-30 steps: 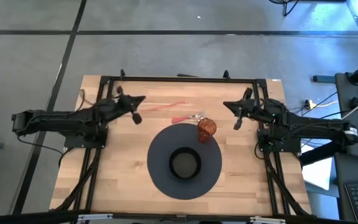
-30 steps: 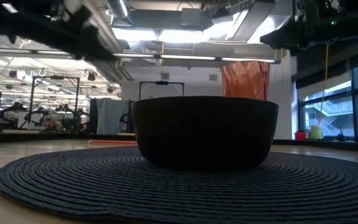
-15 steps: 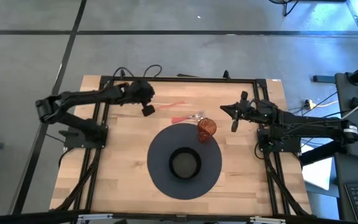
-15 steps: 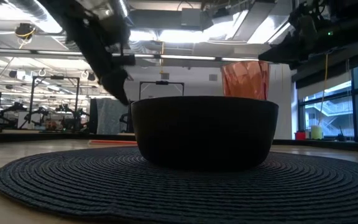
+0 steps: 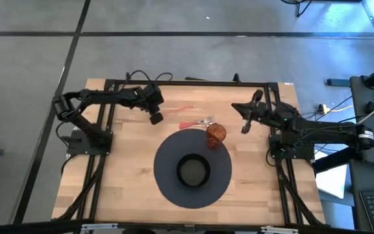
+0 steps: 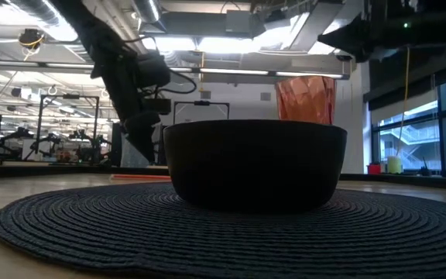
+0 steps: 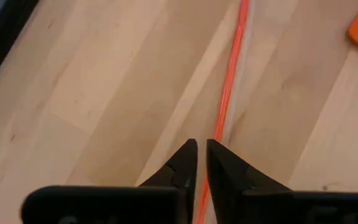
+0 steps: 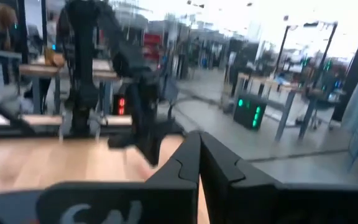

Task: Pick & Place Utensil
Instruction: Put the pink straw into the red cup on the blue mat

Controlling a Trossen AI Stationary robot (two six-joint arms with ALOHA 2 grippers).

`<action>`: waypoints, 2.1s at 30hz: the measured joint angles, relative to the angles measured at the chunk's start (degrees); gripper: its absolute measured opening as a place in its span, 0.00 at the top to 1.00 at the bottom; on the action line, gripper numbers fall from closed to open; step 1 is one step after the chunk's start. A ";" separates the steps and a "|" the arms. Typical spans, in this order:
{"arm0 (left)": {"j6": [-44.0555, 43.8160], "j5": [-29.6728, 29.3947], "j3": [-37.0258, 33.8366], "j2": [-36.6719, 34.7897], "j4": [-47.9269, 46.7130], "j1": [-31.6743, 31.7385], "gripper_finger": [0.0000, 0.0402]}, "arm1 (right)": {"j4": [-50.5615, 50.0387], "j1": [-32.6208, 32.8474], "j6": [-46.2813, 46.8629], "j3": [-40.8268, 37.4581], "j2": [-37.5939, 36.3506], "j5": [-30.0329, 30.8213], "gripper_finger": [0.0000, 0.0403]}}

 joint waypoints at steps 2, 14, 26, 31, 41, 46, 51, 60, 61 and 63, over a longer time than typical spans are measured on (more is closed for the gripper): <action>0.00 -0.42 0.00 -0.07 -1.44 -0.99 0.87 | 0.59 0.00 -0.42 0.00 0.02 -0.97 0.98; 3.15 -5.99 0.00 -0.22 -7.16 -5.16 0.59 | 0.45 0.00 -4.62 0.00 0.04 -1.47 0.98; 4.05 -1.70 0.00 3.78 -10.11 -1.15 0.58 | 4.86 -0.13 -6.12 0.00 0.04 -1.39 0.98; 5.03 -0.54 0.55 7.47 -10.24 -0.13 0.60 | 6.03 -0.13 -6.30 0.00 0.04 -1.55 0.98; 8.28 0.28 0.76 7.24 -10.64 -0.31 0.89 | 6.17 -0.13 -7.39 0.00 0.04 -2.15 0.98; 8.12 -2.58 0.81 7.28 -9.53 -1.42 0.99 | 6.13 -0.13 -7.39 0.00 0.04 -3.53 0.98; 7.68 -10.12 0.39 4.12 -8.59 -3.45 0.99 | 5.14 -0.13 -7.42 0.00 0.04 -3.52 0.98; 7.64 -18.00 0.52 -11.95 0.17 -7.54 1.00 | 3.96 -0.13 -6.24 0.02 0.04 -3.23 0.98; 8.19 -17.28 0.52 -13.66 2.71 -7.93 1.00 | 3.98 -0.13 -6.19 0.02 0.04 -3.51 0.98; 9.32 -14.68 0.33 -17.01 7.75 -8.72 1.00 | 3.98 -0.13 -6.37 0.02 0.04 -4.42 0.98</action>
